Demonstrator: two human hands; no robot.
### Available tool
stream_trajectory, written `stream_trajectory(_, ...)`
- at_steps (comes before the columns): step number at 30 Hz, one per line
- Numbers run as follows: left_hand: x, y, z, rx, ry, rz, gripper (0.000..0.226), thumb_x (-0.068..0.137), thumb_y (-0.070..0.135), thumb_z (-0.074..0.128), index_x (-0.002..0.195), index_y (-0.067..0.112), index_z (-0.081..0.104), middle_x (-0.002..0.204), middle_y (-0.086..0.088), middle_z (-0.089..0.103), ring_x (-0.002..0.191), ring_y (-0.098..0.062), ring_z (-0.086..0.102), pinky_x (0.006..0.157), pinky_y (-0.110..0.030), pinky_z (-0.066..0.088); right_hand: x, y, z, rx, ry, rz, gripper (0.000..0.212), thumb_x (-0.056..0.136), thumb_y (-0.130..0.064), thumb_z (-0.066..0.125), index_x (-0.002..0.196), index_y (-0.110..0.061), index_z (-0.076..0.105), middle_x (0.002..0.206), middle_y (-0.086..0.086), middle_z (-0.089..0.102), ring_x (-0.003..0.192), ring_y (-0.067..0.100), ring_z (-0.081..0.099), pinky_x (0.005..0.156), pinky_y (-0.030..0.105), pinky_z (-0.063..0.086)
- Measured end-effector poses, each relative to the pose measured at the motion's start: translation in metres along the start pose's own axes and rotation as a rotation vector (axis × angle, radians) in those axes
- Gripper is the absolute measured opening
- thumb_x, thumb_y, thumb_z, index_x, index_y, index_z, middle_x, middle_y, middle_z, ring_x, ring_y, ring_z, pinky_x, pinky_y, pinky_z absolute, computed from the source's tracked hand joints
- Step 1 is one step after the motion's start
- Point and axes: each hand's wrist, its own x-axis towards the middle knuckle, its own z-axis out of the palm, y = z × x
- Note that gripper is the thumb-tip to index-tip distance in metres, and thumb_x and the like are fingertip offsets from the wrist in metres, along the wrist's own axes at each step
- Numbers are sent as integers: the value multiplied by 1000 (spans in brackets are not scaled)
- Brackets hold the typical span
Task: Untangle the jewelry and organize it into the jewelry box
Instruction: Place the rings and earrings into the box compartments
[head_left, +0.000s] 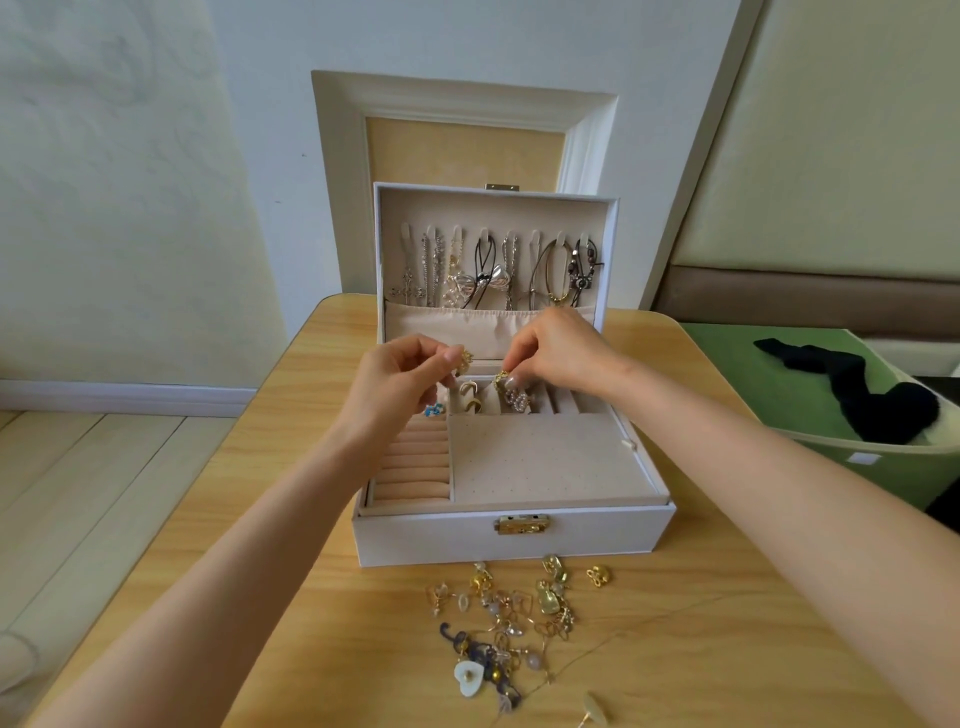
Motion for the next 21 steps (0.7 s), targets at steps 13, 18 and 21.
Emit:
stream_trajectory(13,24,2,11,12,-64,-87,19,92,20,58,75,11,59,63,-1,59,41,-2,44,43,-13,37,1,-2,11,-83,19,33,18,68,-26,82,85,-24,76,83,-9,69,89,12,61,84,31,49)
stream_trajectory(18,24,-4,9,-12,-80,-110,19,92,20,57,75,12,59,62,3,61,42,-2,44,45,-15,35,1,0,10,-192,-25,-23,16,74,-31,77,89,-26,76,75,-14,60,89,11,57,80,27,45)
stream_trajectory(21,25,-4,8,-7,-117,-113,21,92,20,57,73,12,59,58,5,59,43,-4,41,46,-15,33,-2,-1,6,-114,34,-41,19,73,-25,78,92,-26,74,77,-15,62,82,8,57,78,27,44)
